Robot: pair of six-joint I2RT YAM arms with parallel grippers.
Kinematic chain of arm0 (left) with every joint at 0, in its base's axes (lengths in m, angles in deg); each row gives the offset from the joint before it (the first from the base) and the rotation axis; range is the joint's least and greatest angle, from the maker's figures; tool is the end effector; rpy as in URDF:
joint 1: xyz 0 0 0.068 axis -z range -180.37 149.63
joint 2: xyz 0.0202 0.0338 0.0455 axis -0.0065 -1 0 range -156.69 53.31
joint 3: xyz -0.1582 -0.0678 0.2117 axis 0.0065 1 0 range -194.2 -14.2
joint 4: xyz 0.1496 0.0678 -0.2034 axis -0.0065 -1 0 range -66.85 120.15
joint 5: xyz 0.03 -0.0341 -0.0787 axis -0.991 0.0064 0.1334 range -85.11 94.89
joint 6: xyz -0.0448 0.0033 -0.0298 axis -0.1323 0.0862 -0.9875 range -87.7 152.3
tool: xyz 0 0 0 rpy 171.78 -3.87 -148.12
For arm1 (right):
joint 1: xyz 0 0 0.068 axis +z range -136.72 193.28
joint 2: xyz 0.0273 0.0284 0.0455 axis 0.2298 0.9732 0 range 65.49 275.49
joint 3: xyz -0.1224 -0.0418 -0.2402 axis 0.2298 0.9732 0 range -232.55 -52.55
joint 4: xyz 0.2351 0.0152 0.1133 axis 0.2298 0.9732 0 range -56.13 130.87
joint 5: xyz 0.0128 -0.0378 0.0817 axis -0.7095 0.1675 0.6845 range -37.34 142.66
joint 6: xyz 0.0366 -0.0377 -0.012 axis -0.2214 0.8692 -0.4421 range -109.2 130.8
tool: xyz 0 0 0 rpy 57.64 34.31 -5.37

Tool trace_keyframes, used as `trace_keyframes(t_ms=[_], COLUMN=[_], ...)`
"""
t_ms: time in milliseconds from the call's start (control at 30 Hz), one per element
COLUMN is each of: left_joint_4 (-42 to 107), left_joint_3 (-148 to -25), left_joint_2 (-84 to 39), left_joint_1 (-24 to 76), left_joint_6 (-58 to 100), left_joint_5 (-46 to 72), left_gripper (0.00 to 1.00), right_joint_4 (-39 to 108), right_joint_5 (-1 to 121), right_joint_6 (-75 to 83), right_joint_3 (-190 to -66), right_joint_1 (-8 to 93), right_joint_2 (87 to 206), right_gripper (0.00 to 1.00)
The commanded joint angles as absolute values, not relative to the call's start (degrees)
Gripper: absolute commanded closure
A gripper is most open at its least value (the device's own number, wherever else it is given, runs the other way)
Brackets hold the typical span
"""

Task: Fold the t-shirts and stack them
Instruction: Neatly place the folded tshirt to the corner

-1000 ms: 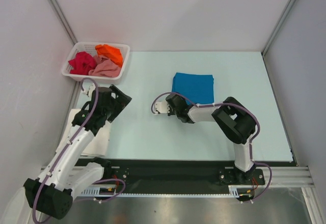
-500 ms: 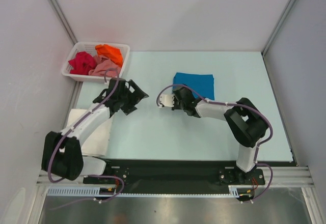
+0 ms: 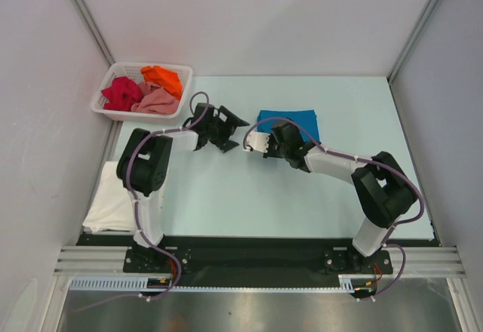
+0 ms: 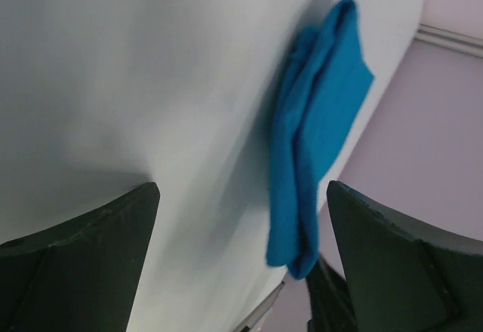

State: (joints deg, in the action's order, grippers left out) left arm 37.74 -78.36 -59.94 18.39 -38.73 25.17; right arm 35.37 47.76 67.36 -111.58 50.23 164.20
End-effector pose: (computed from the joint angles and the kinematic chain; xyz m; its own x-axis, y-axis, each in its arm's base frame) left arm 0.3846 -0.1438 0.1391 -0.7216 -0.6918 -0.0263 -0.4154 0.4631 -0.7830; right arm 0.2969 0.2196 0.1921 0.1667 -0.9148 -0.3679 -0.7409 0.1300 -0.6589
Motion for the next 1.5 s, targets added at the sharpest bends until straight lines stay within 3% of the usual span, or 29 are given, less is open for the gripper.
trace_keyframes(t_ms=[0,500,600,733,833,900,967,1033,1067,1200,1467], left_joint_4=[43.8,36.3,40.1,46.2,54.0,56.0,57.0,58.3,58.0,54.8,41.8], left_joint_3=[-86.3,-104.8,-104.9,-102.4,-97.0,-95.5,-92.6,-88.5,-85.0,-76.5,-57.2], left_joint_2=[-63.0,-81.6,-82.0,-80.7,-78.6,-77.6,-75.3,-72.8,-69.3,-56.8,-27.6], left_joint_1=[21.7,27.3,27.2,27.1,26.7,26.5,26.5,26.5,26.5,26.6,26.6], left_joint_6=[-43.4,-50.2,-51.5,-48.1,-46.1,-44.4,-41.3,-37.9,-36.5,-29.8,-21.0], left_joint_5=[26.8,26.2,25.0,25.0,24.8,24.8,24.7,23.4,22.8,15.5,-2.6], left_gripper=[0.00,0.00,0.12,0.45,0.62,0.72,0.79,0.95,0.99,1.00,1.00], right_joint_4=[34.5,30.1,30.2,29.5,28.9,29.8,31.0,31.1,31.1,31.7,32.2], right_joint_5=[50.1,56.5,56.9,55.7,54.5,53.4,53.3,50.7,48.3,45.0,43.9], right_joint_6=[66.1,61.0,59.0,56.4,54.4,52.8,50.8,47.8,46.7,41.8,38.6], right_joint_3=[-111.6,-109.7,-109.1,-106.9,-105.1,-104.9,-104.8,-103.4,-102.4,-100.2,-97.6], right_joint_1=[49.4,47.1,47.1,47.3,47.8,48.3,49.1,50.9,52.0,53.8,56.3], right_joint_2=[160.3,155.8,154.7,153.1,151.5,150.7,149.1,147.9,146.5,142.3,133.8], right_gripper=[1.00,1.00,1.00,1.00,1.00,0.90,0.86,0.70,0.57,0.40,0.37])
